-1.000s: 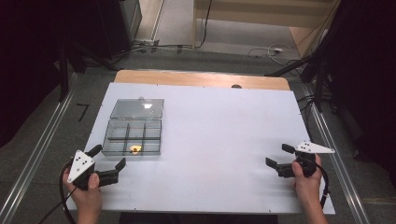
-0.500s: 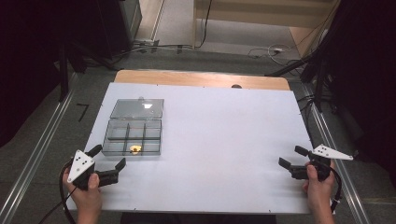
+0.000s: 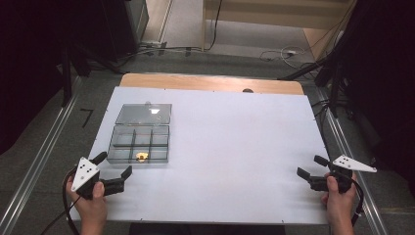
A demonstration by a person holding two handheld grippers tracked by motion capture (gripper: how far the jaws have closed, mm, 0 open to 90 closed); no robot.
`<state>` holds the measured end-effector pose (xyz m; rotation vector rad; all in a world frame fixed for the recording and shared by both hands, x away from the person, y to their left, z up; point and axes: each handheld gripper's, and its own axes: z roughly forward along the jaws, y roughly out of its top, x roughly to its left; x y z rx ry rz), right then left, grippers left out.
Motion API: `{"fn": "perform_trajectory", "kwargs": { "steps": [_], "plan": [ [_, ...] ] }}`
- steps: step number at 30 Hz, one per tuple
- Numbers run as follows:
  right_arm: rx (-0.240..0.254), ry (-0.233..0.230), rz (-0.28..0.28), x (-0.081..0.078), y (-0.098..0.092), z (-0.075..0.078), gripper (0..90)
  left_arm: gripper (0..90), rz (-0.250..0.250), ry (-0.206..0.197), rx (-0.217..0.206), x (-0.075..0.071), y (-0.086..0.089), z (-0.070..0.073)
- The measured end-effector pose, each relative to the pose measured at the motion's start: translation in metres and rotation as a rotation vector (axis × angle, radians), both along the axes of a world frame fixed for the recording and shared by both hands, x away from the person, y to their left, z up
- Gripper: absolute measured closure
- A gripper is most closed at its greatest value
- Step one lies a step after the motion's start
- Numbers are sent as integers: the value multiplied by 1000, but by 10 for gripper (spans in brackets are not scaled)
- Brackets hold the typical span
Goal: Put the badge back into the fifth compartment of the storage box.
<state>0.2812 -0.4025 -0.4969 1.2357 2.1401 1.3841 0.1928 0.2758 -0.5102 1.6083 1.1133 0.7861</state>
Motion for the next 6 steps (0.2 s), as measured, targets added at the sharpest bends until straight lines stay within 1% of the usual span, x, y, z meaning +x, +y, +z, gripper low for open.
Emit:
{"fn": "perform_trajectory", "kwargs": {
  "steps": [4, 6],
  "plan": [
    [-2, 4, -1, 0, 1, 0, 0, 11, 0, 4, 4, 0, 0, 0],
    [3, 17, 1, 1, 1, -1, 0, 11, -2, 3, -2, 1, 0, 0]
  ]
}}
